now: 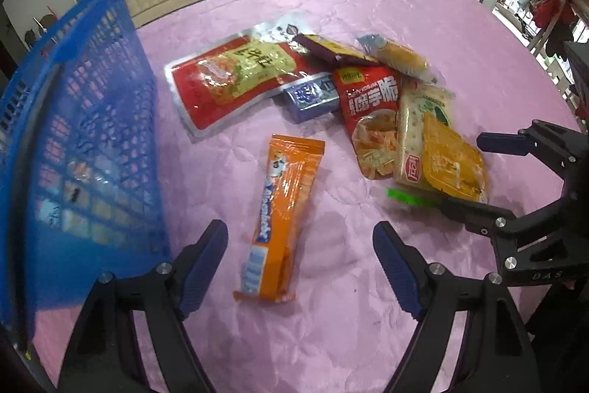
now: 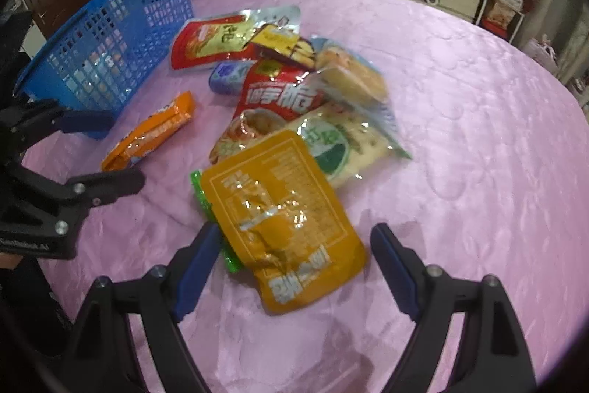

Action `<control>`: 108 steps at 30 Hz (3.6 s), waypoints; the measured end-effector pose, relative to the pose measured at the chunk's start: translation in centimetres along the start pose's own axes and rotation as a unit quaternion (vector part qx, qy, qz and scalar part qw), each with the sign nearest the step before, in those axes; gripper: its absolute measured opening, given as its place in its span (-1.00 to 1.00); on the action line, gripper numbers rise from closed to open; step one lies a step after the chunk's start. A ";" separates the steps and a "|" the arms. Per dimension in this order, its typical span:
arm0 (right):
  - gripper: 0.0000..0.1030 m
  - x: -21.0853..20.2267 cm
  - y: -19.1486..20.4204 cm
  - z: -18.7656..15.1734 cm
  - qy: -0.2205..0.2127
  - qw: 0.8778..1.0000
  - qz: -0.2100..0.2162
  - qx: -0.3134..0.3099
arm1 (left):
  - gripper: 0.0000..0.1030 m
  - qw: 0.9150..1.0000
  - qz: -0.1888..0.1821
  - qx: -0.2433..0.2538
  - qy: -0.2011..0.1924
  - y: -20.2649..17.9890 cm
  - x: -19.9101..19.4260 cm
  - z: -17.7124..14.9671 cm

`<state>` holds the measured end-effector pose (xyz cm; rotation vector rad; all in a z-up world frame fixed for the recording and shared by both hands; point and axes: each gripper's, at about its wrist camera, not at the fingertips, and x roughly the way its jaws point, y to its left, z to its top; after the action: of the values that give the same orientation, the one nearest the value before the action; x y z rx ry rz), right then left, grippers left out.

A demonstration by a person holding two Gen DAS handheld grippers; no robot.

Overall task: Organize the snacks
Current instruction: 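Grasp the orange stick snack with the left gripper while the right gripper grasps the yellow pouch, then carry both snacks over the blue basket and release them inside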

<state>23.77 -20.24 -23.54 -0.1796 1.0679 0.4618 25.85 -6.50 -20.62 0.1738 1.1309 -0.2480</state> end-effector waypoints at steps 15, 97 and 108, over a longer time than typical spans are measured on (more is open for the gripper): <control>0.67 -0.2 -1.6 -0.1 -0.006 0.999 0.028 0.025 | -0.63 0.999 -0.016 -0.035 0.024 1.7 1.6 -0.8; -0.34 -10.5 18.0 13.5 -0.110 0.988 0.047 -0.093 | -0.74 0.981 -0.005 -0.106 -0.164 16.7 -20.3 -3.2; -0.34 -5.4 19.9 18.2 -0.070 0.993 0.050 -0.077 | -0.74 0.981 0.000 -0.125 -0.147 21.5 -17.8 -0.7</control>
<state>27.30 2.58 -8.59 -0.2276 0.9077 0.6392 24.14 16.20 -4.44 -0.0844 0.8585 -0.1233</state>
